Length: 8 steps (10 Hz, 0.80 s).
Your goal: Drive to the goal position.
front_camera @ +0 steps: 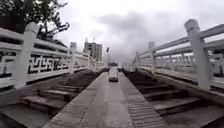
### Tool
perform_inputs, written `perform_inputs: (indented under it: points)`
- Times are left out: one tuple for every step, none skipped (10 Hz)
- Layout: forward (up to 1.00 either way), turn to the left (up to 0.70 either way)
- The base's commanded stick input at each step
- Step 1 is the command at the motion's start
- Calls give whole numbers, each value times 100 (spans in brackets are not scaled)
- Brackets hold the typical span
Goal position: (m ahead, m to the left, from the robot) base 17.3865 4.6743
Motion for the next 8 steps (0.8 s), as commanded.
perform_inputs:
  points:
    - [69,1]
    - [69,1]
    - [69,1]
    - [69,1]
    - [69,1]
    - [69,1]
    - [69,1]
    - [69,1]
